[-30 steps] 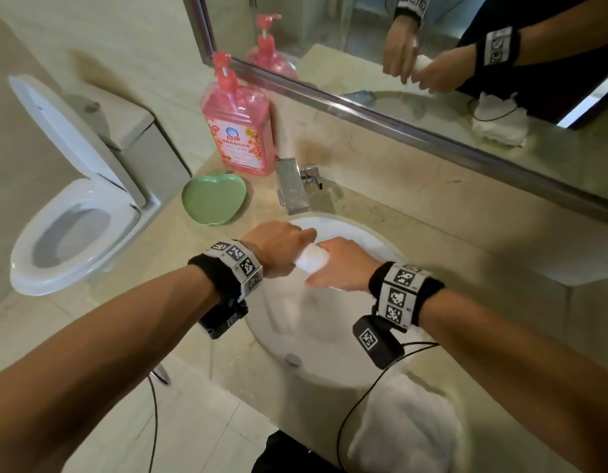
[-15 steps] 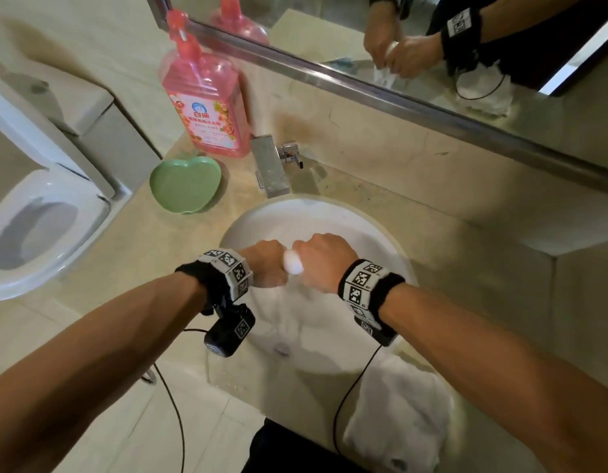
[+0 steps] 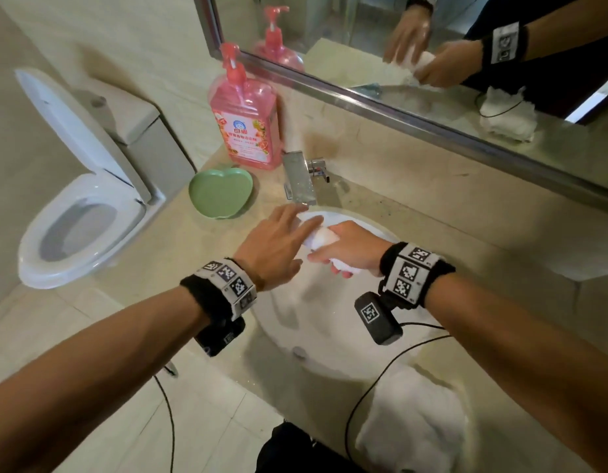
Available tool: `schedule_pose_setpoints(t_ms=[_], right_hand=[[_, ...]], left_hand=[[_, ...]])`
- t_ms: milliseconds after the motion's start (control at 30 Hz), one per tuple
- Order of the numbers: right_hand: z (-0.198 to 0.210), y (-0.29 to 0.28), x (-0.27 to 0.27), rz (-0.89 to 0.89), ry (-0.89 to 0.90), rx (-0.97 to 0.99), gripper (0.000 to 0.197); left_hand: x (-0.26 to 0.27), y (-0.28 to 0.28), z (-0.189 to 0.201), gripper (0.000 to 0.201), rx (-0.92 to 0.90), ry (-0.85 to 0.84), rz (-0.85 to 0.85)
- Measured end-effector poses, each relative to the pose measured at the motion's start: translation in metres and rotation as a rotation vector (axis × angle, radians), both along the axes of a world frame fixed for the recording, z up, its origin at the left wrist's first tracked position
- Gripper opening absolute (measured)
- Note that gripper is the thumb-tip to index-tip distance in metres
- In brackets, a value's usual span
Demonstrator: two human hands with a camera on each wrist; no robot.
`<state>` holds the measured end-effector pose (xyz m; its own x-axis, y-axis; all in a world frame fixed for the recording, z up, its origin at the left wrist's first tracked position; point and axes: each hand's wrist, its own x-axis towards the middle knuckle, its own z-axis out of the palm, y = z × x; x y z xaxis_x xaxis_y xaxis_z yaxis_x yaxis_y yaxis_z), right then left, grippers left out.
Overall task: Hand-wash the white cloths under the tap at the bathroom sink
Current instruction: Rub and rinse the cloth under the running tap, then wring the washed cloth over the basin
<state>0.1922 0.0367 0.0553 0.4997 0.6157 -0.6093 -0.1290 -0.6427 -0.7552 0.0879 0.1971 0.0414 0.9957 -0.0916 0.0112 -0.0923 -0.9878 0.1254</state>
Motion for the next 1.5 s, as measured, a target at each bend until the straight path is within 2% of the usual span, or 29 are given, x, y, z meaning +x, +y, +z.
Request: schedule_pose_setpoints(t_ms=[67,167,233,367,467,533,667,733,800,933,1133,1300,1367,1433,1500], right_hand=[[0.011,0.005,-0.008,0.043,0.121,0.025,0.031],[0.017,0.005,-0.012,0.091,0.279,0.084,0.028],[0.019,0.003,-0.016,0.123,0.269,0.088,0.027],[0.015,0.006,-0.024,0.15,-0.004,-0.012,0.033],[0.006,0.011,-0.024,0.248,-0.388,-0.142,0.036],[-0.002,0.012,-0.024,0.353,-0.601,-0.208,0.029],[-0.023,0.013,-0.029,0.468,-0.779,-0.235,0.019],[-0.028,0.014,-0.029,0.543,-0.863,-0.255,0.023],[-0.03,0.016,-0.029,0.606,-0.945,-0.272,0.025],[-0.03,0.021,-0.025,0.684,-1.032,-0.297,0.029],[-0.023,0.03,-0.014,0.725,-1.106,-0.293,0.026],[-0.019,0.037,-0.015,0.669,-1.072,-0.281,0.025],[-0.016,0.039,-0.013,0.618,-1.015,-0.239,0.03],[-0.013,0.036,-0.011,0.56,-0.905,-0.188,0.04],[-0.01,0.03,-0.01,0.498,-0.786,-0.152,0.046]], left_hand=[[0.003,0.0,0.009,0.066,0.03,-0.044,-0.005],[0.017,0.003,0.023,0.024,0.063,-0.079,-0.039],[0.019,0.008,0.029,0.018,0.098,-0.01,-0.085],[0.021,0.014,0.032,0.038,0.112,0.167,-0.12],[0.021,0.01,0.025,0.043,0.008,0.292,-0.002],[0.018,0.006,0.018,0.037,-0.087,0.374,0.074],[0.011,-0.001,-0.004,0.027,-0.182,0.512,0.136],[0.008,-0.004,-0.013,0.03,-0.174,0.574,0.18],[0.004,-0.004,-0.02,0.028,-0.242,0.61,0.221],[0.002,-0.001,-0.024,0.009,-0.394,0.612,0.234],[0.008,0.002,-0.017,0.01,-0.5,0.603,0.281],[0.008,0.008,-0.008,0.006,-0.526,0.576,0.303],[0.007,0.014,-0.001,0.017,-0.534,0.574,0.313],[0.006,0.02,0.009,0.03,-0.653,0.627,0.327],[0.001,0.026,0.018,0.037,-0.858,0.657,0.376]])
